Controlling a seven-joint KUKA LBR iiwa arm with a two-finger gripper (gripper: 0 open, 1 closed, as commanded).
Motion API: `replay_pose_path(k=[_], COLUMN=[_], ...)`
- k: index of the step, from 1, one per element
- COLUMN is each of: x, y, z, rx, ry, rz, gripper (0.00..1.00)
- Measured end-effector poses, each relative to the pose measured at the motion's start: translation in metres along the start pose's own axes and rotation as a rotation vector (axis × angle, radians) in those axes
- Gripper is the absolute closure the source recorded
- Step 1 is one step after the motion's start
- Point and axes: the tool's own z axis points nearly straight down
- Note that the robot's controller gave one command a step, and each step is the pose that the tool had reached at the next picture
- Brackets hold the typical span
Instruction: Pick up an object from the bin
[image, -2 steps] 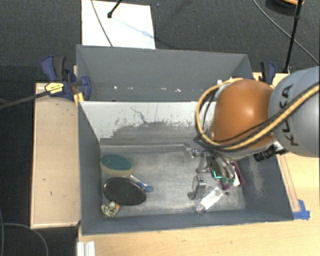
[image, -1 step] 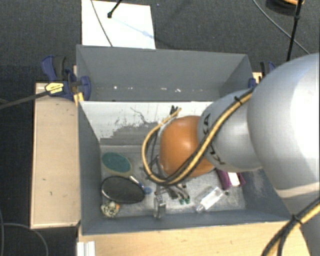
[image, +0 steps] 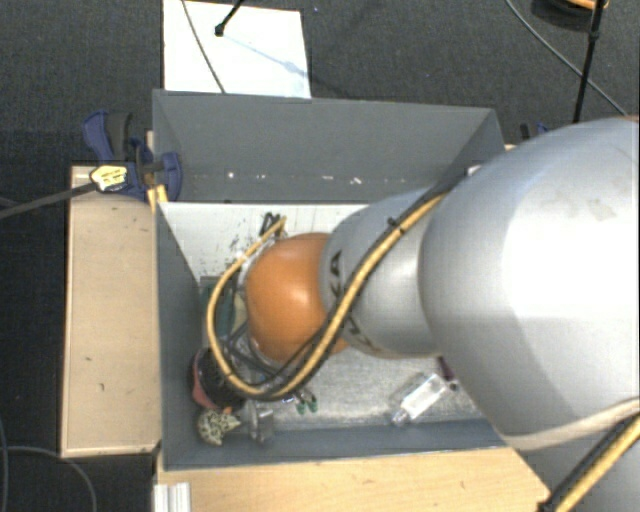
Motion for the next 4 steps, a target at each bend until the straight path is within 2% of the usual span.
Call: replay_pose_path(k=[1, 2, 3, 4], x=[0.002, -0.035, -0.028, -0.017], y=[-0.004, 0.013, 0.014, 0.005], z=[0.001, -0.024, -0.15, -0.101], rx=[0.002, 0.002, -0.002, -0.004], ry=[0.005, 0.008, 0.002, 0.012], rz=[0.01, 0.044, 0.075, -0.572], gripper=[1.0, 1.0, 1.0, 1.0])
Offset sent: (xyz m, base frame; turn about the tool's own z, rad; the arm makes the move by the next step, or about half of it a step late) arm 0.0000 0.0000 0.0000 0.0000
